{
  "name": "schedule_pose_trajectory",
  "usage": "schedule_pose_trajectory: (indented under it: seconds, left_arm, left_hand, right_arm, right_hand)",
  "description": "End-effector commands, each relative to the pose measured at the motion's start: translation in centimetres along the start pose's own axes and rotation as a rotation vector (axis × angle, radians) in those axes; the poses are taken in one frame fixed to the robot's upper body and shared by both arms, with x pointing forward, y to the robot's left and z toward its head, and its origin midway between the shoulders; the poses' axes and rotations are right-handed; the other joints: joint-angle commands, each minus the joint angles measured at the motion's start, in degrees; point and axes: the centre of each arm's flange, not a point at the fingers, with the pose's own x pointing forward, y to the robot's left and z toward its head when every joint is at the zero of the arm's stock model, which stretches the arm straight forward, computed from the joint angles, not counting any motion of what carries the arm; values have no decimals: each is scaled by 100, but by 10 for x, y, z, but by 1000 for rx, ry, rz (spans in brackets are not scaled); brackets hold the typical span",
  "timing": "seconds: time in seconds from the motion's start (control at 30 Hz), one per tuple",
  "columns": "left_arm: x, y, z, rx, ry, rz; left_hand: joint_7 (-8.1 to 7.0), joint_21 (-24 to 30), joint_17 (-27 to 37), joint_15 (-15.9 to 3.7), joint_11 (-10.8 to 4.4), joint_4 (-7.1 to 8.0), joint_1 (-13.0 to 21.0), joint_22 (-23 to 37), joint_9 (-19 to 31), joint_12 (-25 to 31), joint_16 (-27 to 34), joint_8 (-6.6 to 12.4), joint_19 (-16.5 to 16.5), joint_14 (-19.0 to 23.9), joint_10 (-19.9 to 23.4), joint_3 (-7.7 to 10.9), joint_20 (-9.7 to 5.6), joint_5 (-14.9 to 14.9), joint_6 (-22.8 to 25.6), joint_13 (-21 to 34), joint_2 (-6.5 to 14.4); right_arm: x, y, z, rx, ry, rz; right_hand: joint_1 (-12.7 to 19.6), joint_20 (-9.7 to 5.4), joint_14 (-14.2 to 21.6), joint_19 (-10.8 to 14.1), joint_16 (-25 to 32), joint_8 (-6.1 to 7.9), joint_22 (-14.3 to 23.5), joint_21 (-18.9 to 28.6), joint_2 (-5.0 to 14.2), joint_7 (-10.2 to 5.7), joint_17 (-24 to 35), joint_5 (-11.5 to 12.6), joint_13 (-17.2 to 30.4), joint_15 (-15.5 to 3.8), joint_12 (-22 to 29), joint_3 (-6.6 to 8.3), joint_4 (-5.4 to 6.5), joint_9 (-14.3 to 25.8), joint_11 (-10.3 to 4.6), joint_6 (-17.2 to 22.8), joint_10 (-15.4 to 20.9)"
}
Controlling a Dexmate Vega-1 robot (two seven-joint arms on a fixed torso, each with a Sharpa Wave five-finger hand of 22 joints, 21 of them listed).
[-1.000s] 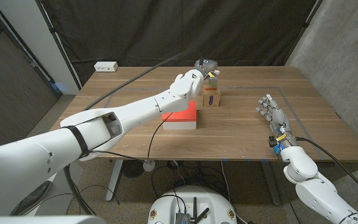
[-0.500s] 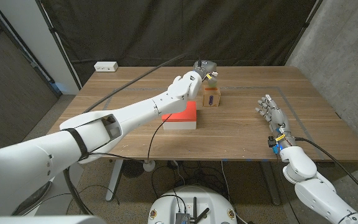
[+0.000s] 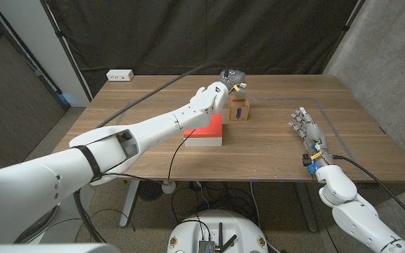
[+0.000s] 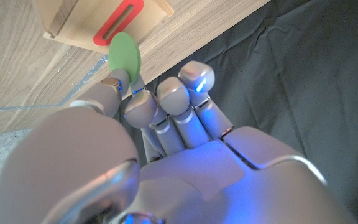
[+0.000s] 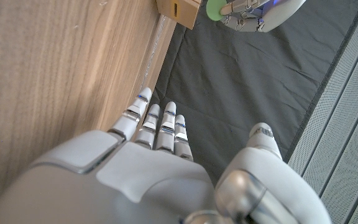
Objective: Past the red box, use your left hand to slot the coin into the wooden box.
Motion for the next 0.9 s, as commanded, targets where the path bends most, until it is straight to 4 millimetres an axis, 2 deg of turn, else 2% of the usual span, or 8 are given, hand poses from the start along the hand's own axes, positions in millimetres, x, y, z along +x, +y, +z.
schedule_pose_trajectory:
  seconds: [0.03,0.9]
  left_arm:
    - [3,-5,-3,-6,-28,-6]
    - [5,-10,-9,-3,-19,-6]
  left_hand:
    - [-27,-16,27,7,-20,5,-46,36,24,-6,-17,33,-5,-26,-7,-35,-287,-18,58,22,8]
    - [-38,-40,49,8,-27,6,-66,77,-6,-23,-55,62,-4,-40,-33,-41,-286,-25,87,80,1]
  right_arm:
    - [0,0,-1,-3,0,1]
    - [2,3,-3,-5,13,5]
  right_hand:
    - [1,8,33,42,17,20,25,-4,0,-3,27,-9,27,28,29,33,-34,34,14,26,62]
    - [6,8,38,46,15,20,25,-3,2,-13,29,-10,28,11,29,38,-36,34,1,24,67]
